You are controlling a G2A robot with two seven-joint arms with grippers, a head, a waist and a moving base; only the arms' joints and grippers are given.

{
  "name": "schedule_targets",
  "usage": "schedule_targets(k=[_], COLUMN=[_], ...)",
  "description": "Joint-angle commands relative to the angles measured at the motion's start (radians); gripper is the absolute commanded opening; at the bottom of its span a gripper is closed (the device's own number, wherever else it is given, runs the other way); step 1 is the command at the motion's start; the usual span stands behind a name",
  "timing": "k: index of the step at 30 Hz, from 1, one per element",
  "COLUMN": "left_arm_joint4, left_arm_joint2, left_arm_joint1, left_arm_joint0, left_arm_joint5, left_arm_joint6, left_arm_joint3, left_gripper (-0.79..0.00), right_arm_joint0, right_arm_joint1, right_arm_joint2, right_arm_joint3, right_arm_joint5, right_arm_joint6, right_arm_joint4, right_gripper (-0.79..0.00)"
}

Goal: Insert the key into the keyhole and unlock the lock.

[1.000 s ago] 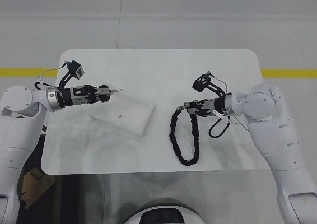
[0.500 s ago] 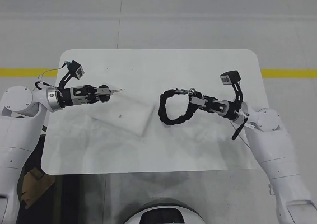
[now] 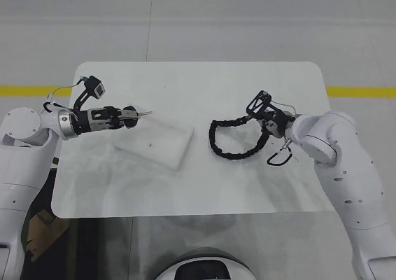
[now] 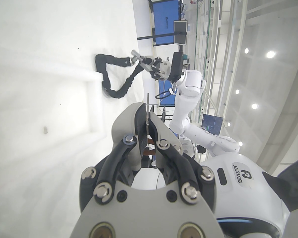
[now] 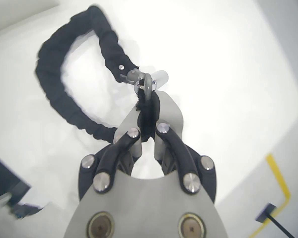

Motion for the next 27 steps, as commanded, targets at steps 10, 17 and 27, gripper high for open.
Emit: schedule_targets(k=[10, 17, 27], left_arm_joint4=[0.000, 0.000, 0.000], left_arm_joint2=[0.000, 0.000, 0.000], left_arm_joint1=[0.000, 0.000, 0.000], left_arm_joint0=[0.000, 0.000, 0.000], left_arm_joint5=[0.000, 0.000, 0.000], left_arm_joint6=[0.000, 0.000, 0.000], left_arm_joint3=[0.000, 0.000, 0.000], left_gripper=[-0.785, -0.785, -0.785], right_arm_joint0=[-0.147, -0.303, -0.364], right_arm_joint1=[0.018, 0.043, 0.019], right_arm_joint2=[0.035, 0.042, 0.075], right_arm_joint3=[-0.155, -0.249, -0.210], right_arm_joint5=[0.125, 0.288, 0.489], right_arm_joint6=[-0.229, -0.701, -0.881], right_arm_joint4=[-0.380, -0.965, -0.857], right_gripper=[-0.785, -0.785, -0.785])
